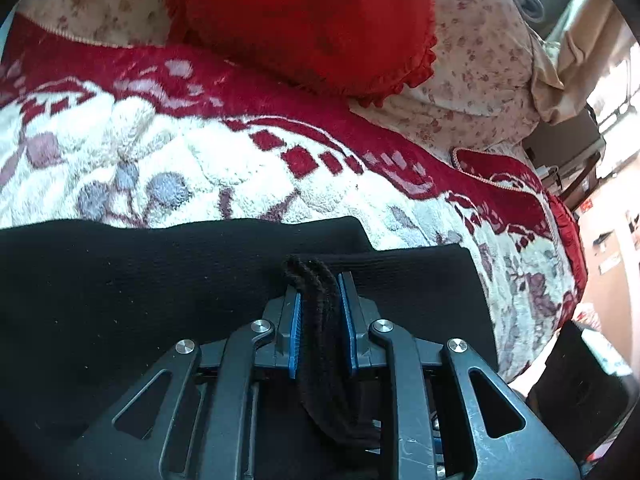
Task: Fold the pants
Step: 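Hold the folded end with the left gripper and lower it onto the pants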
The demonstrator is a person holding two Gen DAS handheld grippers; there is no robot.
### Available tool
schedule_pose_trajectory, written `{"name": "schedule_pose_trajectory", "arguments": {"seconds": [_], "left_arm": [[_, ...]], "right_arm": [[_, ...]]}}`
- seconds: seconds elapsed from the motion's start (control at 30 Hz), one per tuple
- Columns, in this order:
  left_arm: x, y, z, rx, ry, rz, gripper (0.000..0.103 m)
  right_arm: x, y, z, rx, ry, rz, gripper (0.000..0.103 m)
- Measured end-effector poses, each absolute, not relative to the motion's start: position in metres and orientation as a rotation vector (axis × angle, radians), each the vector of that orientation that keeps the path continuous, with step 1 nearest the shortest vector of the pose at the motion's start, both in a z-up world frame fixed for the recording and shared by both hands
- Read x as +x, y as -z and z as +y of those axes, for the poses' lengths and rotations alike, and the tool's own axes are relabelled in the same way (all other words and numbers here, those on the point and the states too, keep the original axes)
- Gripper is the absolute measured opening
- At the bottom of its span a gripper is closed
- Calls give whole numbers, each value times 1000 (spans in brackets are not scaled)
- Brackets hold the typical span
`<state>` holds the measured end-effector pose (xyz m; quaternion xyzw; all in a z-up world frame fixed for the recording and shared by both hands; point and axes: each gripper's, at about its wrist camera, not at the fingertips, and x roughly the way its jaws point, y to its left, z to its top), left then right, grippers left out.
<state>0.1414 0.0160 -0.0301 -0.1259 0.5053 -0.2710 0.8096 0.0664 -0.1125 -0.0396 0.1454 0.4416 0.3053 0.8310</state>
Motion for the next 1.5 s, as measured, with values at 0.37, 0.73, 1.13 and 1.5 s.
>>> {"name": "schedule_pose_trajectory", "arguments": {"seconds": [0.37,0.73,1.13,1.5], "left_arm": [[125,-30,43,-288,570,924,22],[83,22,5,-1,736,990,11],[91,9,10,-40,741,988,9],[134,29,0,-92,586,1008,9]], "right_arm": [[36,0,-156,389,-756,783,14],[13,-1,-232,301,-375,768,16],[32,19,-215,187,-348,933,8],[99,36,-201,82,-222,828,8]]}}
